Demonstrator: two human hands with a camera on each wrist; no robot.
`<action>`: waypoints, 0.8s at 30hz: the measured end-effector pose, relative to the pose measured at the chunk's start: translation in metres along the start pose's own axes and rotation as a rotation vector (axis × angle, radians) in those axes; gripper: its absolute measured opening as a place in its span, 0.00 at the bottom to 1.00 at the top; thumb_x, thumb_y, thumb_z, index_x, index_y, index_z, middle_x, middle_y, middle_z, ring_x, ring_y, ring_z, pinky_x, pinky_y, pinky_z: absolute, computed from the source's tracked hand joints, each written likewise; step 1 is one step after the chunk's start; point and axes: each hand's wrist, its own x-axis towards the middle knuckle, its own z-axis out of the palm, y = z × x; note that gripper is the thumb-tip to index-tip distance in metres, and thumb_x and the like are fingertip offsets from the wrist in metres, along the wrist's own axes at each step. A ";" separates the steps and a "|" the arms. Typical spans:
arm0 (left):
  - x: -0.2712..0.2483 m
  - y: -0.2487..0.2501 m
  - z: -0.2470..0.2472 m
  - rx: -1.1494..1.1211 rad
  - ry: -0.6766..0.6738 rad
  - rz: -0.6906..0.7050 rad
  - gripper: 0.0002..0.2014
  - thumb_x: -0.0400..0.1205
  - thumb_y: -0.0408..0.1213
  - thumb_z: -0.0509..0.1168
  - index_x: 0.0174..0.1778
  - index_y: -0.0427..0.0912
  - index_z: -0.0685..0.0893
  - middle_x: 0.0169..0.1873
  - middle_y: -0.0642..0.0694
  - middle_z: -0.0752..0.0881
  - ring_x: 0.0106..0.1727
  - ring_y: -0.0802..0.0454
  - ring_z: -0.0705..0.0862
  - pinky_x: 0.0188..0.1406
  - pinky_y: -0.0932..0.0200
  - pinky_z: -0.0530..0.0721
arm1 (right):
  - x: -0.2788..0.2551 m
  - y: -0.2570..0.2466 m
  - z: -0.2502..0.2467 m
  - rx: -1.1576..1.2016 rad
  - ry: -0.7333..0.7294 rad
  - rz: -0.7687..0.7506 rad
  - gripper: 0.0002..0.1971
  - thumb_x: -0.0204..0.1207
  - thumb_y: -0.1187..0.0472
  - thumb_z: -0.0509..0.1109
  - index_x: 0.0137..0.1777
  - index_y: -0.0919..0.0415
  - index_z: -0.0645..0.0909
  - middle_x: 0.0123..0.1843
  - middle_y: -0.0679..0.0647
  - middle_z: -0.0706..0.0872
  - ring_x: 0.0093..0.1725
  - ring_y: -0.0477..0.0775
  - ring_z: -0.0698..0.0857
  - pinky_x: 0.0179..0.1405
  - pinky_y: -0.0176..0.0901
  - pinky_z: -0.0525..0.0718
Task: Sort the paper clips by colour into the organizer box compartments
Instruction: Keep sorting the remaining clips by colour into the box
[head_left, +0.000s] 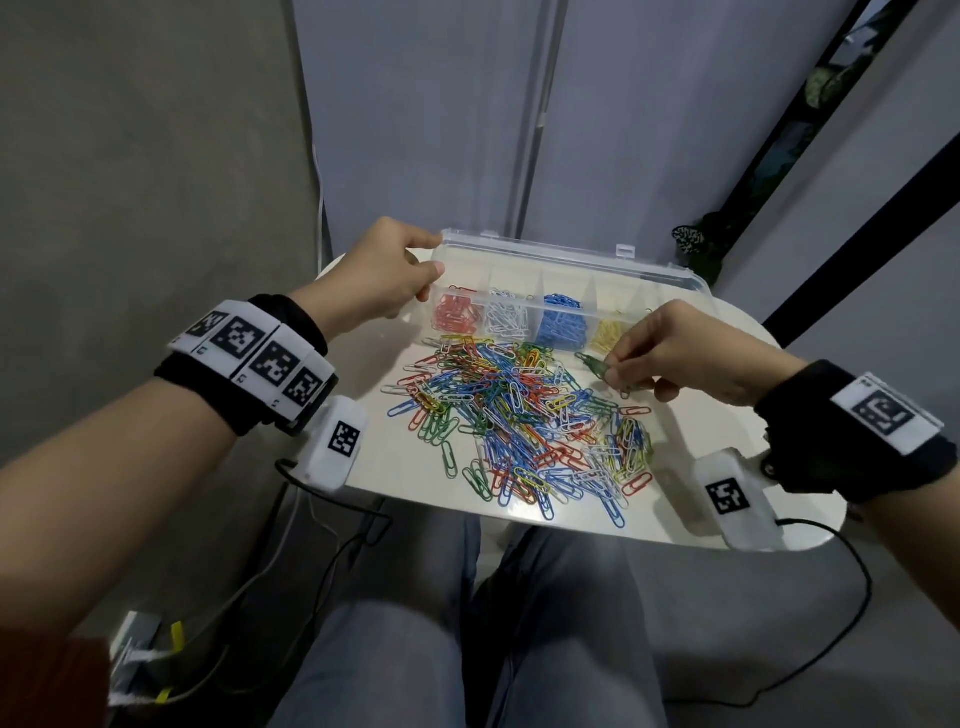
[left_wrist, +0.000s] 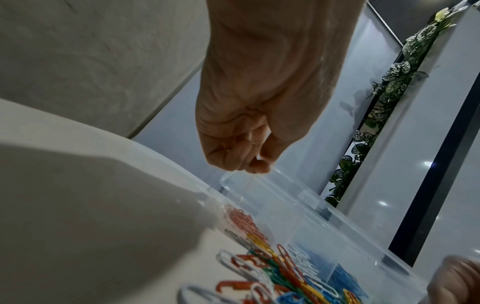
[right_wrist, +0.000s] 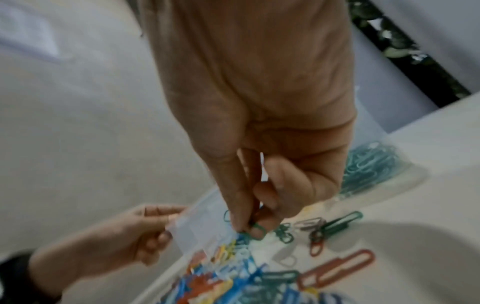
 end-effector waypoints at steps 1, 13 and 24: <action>0.000 0.000 0.000 0.003 -0.001 0.003 0.23 0.86 0.36 0.64 0.78 0.40 0.72 0.25 0.46 0.81 0.29 0.47 0.70 0.23 0.61 0.70 | -0.002 -0.001 -0.004 0.072 0.006 0.012 0.01 0.69 0.72 0.78 0.39 0.70 0.88 0.28 0.58 0.84 0.23 0.46 0.76 0.18 0.34 0.74; 0.001 -0.001 0.001 0.013 0.010 0.010 0.23 0.85 0.37 0.64 0.78 0.42 0.73 0.24 0.48 0.81 0.31 0.45 0.71 0.23 0.61 0.71 | 0.005 -0.009 -0.062 0.038 0.565 -0.038 0.09 0.68 0.67 0.80 0.44 0.70 0.88 0.30 0.60 0.79 0.19 0.42 0.70 0.15 0.30 0.68; -0.004 0.004 0.000 0.064 0.002 0.028 0.23 0.86 0.39 0.64 0.78 0.40 0.72 0.23 0.47 0.83 0.25 0.50 0.70 0.23 0.61 0.70 | 0.005 -0.014 0.010 -0.410 0.312 -0.148 0.05 0.66 0.66 0.80 0.42 0.60 0.91 0.35 0.54 0.88 0.35 0.49 0.84 0.38 0.40 0.81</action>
